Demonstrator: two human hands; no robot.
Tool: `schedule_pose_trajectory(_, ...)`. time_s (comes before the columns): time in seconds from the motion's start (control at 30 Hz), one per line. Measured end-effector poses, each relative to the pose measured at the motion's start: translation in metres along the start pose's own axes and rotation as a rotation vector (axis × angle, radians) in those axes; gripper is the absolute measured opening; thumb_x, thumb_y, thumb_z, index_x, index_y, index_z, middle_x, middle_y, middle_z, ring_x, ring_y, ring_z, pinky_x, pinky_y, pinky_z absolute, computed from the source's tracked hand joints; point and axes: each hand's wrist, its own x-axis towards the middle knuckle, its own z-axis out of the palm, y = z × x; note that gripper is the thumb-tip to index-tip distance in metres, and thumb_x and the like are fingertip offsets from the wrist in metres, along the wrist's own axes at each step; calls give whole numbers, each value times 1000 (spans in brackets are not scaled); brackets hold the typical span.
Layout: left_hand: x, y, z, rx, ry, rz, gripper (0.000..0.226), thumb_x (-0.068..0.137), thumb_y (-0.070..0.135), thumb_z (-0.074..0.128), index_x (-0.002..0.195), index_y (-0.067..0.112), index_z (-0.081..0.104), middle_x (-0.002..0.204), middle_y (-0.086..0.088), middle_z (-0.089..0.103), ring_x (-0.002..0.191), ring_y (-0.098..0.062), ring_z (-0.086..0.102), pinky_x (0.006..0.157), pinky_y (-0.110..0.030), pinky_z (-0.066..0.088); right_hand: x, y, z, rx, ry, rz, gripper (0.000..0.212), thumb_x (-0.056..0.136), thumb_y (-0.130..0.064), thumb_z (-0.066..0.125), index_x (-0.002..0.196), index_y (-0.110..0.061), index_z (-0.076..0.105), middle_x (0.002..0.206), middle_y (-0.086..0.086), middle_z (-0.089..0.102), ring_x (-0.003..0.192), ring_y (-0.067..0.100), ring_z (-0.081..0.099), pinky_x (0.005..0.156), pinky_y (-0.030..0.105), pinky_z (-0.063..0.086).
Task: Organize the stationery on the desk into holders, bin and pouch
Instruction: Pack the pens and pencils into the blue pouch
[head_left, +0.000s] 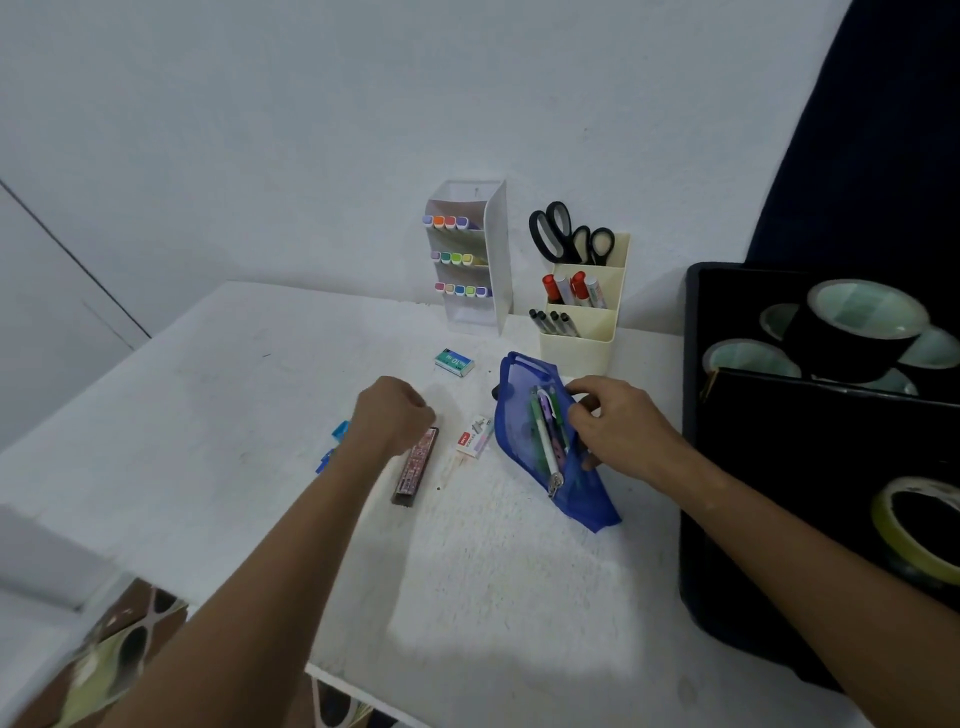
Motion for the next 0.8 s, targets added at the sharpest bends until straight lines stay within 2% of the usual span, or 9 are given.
schedule_pose_trajectory(0.17,9,-38,-16,141,81,-47,11,80,12,60,85,6,67,82,-9,66,72,-24,62,66,-30,51,0,-1,0,-15,3,1,33,99,-20,46,130,-15,50,108,6,64,67,21,70,55,22,58)
schedule_pose_trajectory(0.23,10,-49,-17,185,85,-88,14,79,12,58,84,3,67,78,-9,66,66,-22,60,57,-28,48,1,-1,1,-24,6,1,33,99,-20,47,130,-15,50,111,7,64,67,21,70,56,22,58)
schedule_pose_trajectory(0.33,7,-59,-15,256,88,-123,8,78,11,56,72,7,56,70,-6,58,58,-20,52,50,-23,38,1,-1,1,-45,5,-7,32,98,-21,47,130,-16,51,112,7,64,67,21,70,55,21,57)
schedule_pose_trajectory(0.4,5,-63,-10,302,93,-128,13,79,13,57,69,12,49,69,-3,54,59,-19,52,50,-23,36,1,-1,1,-51,4,-7,32,98,-22,47,129,-16,51,112,7,64,68,21,70,56,22,58)
schedule_pose_trajectory(0.57,1,-69,-2,334,129,-99,15,85,10,55,74,15,45,76,-4,55,70,-22,59,60,-28,48,0,-2,0,-36,1,1,31,98,-22,47,128,-17,51,106,6,65,67,22,71,56,24,58)
schedule_pose_trajectory(0.63,0,-69,-1,313,120,-80,12,85,5,53,77,12,47,71,-3,52,64,-19,56,56,-27,47,0,-2,0,-38,4,2,31,98,-22,47,128,-17,52,104,3,64,66,22,71,55,22,58)
schedule_pose_trajectory(0.73,-3,-65,-3,240,44,-58,3,79,4,57,79,5,60,63,-3,56,54,-14,54,46,-22,42,0,-2,0,-29,6,4,31,98,-21,48,128,-17,52,103,2,63,66,22,70,54,22,57)
schedule_pose_trajectory(0.8,-7,-58,-4,155,-18,-50,9,75,4,58,76,0,66,61,-8,61,52,-18,58,51,-24,46,-1,-3,0,-22,6,2,30,98,-21,48,127,-17,52,101,2,63,66,22,70,54,23,58)
